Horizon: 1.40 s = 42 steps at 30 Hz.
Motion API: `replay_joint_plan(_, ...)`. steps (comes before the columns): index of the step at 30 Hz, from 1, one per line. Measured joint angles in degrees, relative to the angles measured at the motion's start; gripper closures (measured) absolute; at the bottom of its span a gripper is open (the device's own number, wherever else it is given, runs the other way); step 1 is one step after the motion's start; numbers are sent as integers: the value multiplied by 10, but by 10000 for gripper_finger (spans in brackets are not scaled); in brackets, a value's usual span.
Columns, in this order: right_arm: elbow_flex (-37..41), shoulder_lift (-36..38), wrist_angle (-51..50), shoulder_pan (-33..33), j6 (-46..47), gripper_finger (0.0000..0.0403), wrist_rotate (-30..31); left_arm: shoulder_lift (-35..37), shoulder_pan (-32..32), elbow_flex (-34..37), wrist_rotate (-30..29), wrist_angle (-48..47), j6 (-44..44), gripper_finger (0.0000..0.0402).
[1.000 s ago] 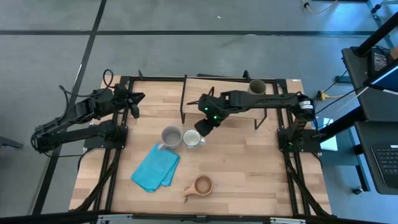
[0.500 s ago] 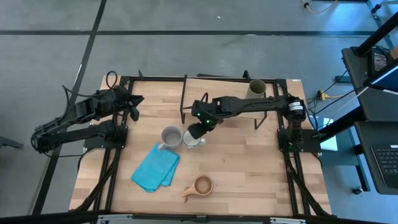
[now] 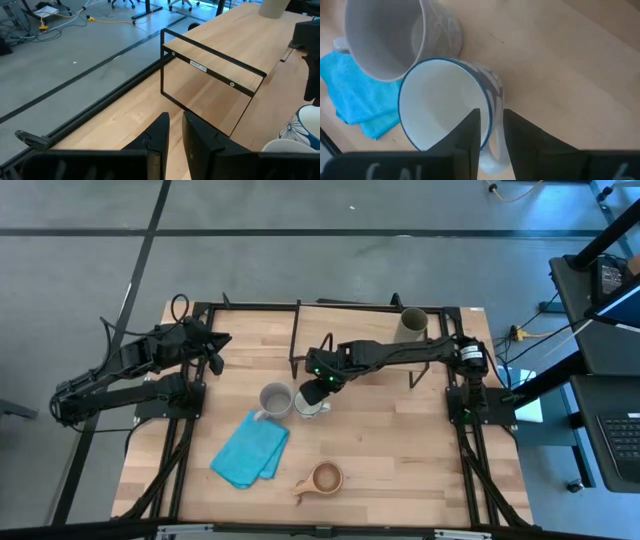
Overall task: Stack small to large cups/mugs on shelf
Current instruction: Put the blue mug on the shelf
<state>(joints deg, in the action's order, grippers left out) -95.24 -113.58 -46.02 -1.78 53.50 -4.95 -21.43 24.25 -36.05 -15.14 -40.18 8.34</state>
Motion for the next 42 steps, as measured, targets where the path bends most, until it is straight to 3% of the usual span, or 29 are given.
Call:
replay_joint_plan(14,0,0,0,31,21,318,37,0,0,0,0,0,0,355)
replay_joint_plan(42,0,-17,-17,32,33,318,39,0,0,0,0,1,0,355)
